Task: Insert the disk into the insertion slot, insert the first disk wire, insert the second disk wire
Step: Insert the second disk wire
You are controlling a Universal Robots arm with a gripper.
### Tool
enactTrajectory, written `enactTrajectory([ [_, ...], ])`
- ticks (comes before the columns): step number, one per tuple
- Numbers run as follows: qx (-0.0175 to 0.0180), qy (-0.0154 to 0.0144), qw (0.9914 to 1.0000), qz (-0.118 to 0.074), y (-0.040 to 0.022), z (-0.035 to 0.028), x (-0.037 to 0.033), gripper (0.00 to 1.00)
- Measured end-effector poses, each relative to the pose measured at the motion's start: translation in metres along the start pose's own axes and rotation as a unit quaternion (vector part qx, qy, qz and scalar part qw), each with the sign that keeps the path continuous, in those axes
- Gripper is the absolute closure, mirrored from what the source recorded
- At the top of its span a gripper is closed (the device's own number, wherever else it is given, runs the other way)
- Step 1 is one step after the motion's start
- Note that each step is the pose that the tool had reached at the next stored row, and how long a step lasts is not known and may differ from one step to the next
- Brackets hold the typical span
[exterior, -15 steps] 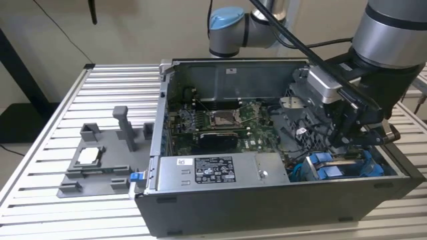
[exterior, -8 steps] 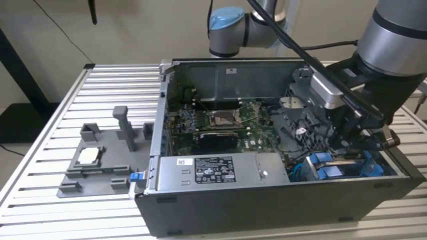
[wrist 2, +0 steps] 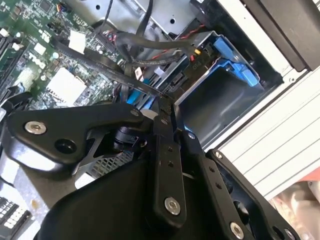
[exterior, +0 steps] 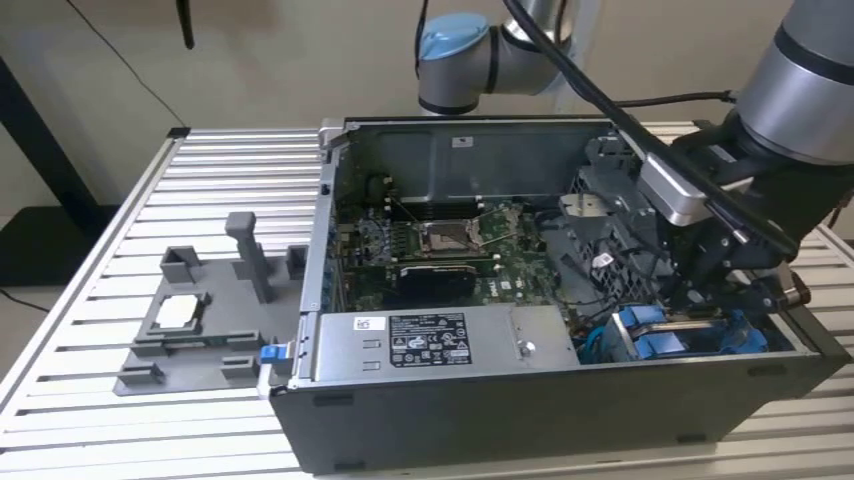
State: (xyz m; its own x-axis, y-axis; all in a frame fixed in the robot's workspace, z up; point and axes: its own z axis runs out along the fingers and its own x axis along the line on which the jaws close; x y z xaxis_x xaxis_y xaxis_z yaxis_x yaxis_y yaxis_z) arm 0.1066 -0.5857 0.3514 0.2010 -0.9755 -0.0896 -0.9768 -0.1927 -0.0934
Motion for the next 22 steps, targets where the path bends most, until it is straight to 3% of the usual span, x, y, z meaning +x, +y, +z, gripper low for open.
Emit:
enactTrajectory([
  [5, -0.0098, -0.0023, 0.99995, 0.001, -0.0074, 0.0037, 0.0042, 0.84],
  [6, -0.0104, -0.0026, 0.99994, 0.003, -0.0075, 0.0042, 0.0043, 0.84],
  [15, -0.0062, -0.0062, 0.99936, 0.035, -0.0082, 0.0048, 0.0043, 0.84],
  [22, -0.0056, -0.0060, 0.99916, 0.040, -0.0106, 0.0061, 0.0001, 0.84],
])
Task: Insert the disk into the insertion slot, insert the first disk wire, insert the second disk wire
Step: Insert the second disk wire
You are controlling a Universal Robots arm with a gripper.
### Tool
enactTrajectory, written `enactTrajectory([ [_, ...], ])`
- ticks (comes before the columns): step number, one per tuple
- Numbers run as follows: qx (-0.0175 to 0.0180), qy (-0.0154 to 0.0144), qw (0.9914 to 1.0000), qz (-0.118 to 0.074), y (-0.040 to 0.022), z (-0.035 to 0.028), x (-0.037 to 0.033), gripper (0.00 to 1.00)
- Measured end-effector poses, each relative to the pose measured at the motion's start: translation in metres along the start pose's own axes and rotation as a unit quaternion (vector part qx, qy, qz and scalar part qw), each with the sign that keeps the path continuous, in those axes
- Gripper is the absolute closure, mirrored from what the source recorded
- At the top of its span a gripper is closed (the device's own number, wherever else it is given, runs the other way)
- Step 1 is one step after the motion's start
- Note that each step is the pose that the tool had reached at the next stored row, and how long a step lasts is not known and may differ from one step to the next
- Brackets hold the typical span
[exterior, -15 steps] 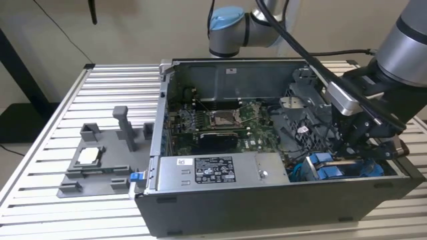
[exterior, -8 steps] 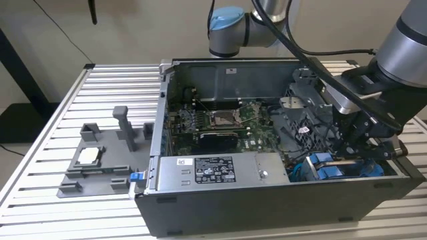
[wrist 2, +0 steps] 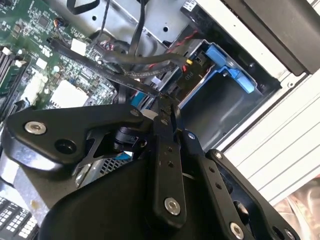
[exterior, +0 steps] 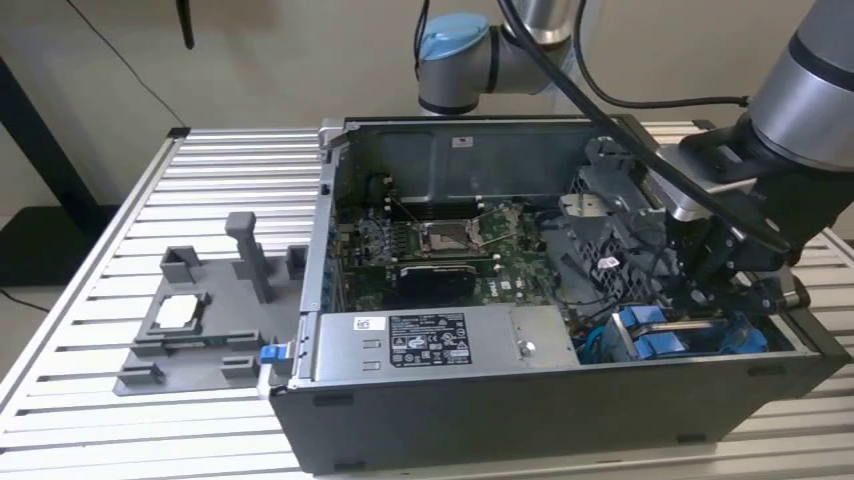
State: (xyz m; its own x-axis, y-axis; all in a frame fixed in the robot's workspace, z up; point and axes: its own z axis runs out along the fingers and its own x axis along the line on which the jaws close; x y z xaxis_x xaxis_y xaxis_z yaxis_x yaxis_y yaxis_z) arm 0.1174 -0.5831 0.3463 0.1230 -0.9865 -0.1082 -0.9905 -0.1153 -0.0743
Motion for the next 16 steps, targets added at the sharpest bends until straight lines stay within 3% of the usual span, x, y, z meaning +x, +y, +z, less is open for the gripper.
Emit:
enactTrajectory([
  [1, 0.0000, 0.0002, 1.00000, 0.002, -0.0006, 0.0002, -0.0003, 0.84],
  [5, -0.0083, -0.0003, 0.99990, 0.012, -0.0007, 0.0010, -0.0002, 0.84],
  [9, -0.0093, 0.0001, 0.99975, 0.020, -0.0025, 0.0018, 0.0000, 0.84],
  [14, -0.0259, -0.0015, 0.99941, 0.022, -0.0133, 0.0026, 0.0013, 0.84],
  [16, -0.0296, -0.0018, 0.99930, 0.023, -0.0178, 0.0030, 0.0019, 0.84],
])
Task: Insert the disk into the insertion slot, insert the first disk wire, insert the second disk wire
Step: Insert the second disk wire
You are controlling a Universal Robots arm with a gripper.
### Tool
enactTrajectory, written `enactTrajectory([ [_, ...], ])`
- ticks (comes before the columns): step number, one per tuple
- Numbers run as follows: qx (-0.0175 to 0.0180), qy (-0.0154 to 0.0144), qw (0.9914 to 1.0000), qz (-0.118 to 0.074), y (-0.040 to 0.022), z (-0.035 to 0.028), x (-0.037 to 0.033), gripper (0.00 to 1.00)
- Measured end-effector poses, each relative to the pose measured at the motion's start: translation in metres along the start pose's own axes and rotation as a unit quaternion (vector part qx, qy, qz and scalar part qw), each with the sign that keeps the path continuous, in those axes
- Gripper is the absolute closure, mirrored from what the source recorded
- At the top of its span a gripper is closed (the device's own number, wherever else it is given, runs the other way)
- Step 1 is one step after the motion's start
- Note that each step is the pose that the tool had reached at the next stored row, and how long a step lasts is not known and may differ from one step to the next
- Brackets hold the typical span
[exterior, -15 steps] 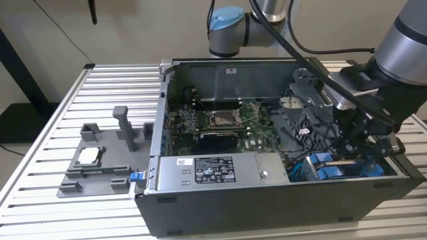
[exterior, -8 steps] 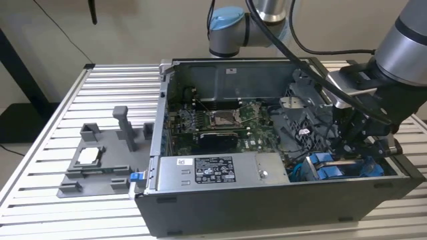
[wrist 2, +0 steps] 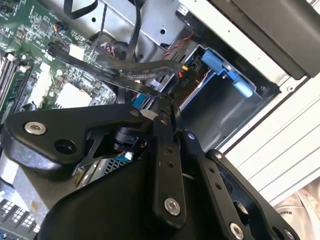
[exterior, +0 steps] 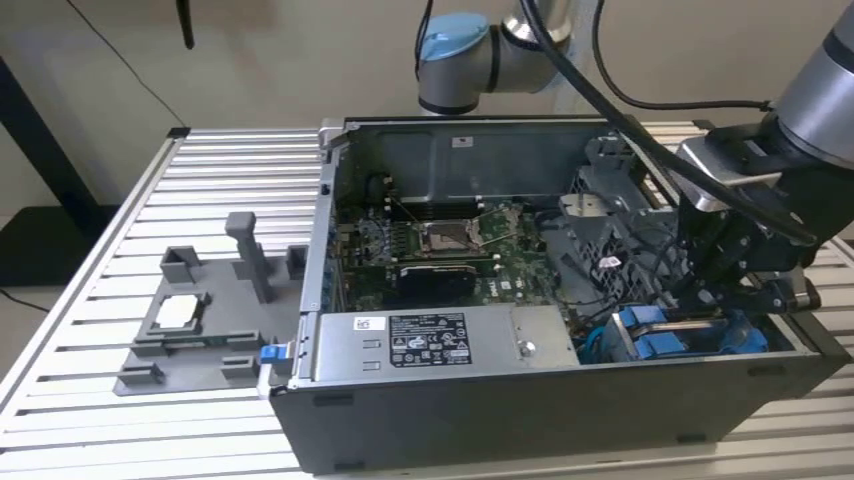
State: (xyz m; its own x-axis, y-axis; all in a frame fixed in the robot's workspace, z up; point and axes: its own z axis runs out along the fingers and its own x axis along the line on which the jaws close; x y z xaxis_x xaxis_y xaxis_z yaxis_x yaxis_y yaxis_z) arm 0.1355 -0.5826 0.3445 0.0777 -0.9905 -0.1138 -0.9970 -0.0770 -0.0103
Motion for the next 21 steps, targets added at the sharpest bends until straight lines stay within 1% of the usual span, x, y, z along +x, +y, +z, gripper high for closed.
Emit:
enactTrajectory([
  [1, -0.0004, 0.0000, 1.00000, 0.000, -0.0009, 0.0000, 0.0000, 0.84],
  [6, 0.0006, 0.0000, 0.99995, 0.010, -0.0011, 0.0004, -0.0007, 0.84],
  [9, 0.0007, 0.0000, 0.99995, 0.010, -0.0011, 0.0006, -0.0017, 0.84],
  [21, 0.0006, 0.0005, 0.99995, 0.010, -0.0003, 0.0011, -0.0018, 0.84],
])
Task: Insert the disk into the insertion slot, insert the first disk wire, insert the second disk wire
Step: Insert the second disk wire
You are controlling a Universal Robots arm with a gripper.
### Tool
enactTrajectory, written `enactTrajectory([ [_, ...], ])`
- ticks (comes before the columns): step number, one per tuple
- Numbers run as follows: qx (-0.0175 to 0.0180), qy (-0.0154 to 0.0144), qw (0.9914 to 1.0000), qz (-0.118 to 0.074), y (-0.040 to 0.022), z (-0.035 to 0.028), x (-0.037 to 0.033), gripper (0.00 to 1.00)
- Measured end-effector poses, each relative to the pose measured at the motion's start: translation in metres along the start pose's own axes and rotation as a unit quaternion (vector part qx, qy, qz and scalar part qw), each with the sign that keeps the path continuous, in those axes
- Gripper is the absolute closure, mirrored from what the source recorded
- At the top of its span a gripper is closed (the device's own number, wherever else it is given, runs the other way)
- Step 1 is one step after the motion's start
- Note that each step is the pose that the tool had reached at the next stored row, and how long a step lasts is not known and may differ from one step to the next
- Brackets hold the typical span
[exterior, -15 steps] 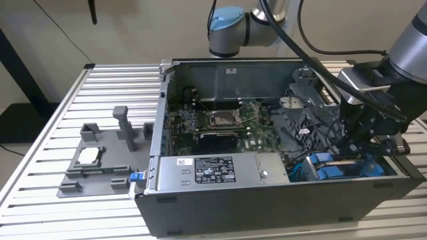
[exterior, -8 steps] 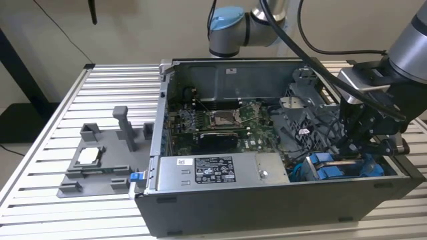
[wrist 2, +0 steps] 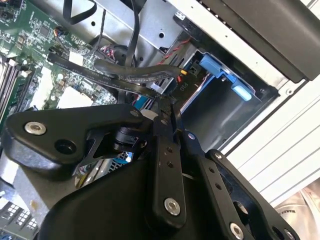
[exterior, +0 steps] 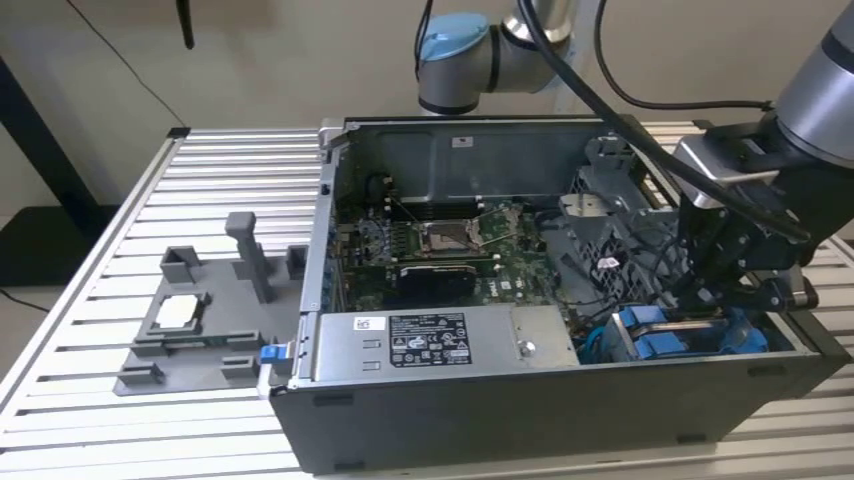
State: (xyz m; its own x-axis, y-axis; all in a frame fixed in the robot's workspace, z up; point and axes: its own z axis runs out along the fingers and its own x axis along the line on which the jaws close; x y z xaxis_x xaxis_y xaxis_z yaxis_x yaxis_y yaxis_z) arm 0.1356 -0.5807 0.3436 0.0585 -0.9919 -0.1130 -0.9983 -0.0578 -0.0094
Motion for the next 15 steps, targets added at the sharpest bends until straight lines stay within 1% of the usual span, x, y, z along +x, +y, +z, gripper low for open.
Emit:
enactTrajectory([
  [4, 0.0000, 0.0008, 1.00000, 0.000, 0.0009, 0.0009, 0.0001, 0.84],
  [10, -0.0001, 0.0037, 0.99999, 0.001, 0.0022, 0.0033, 0.0003, 0.84],
  [15, 0.0001, 0.0038, 0.99999, 0.003, 0.0027, 0.0050, 0.0009, 0.83],
])
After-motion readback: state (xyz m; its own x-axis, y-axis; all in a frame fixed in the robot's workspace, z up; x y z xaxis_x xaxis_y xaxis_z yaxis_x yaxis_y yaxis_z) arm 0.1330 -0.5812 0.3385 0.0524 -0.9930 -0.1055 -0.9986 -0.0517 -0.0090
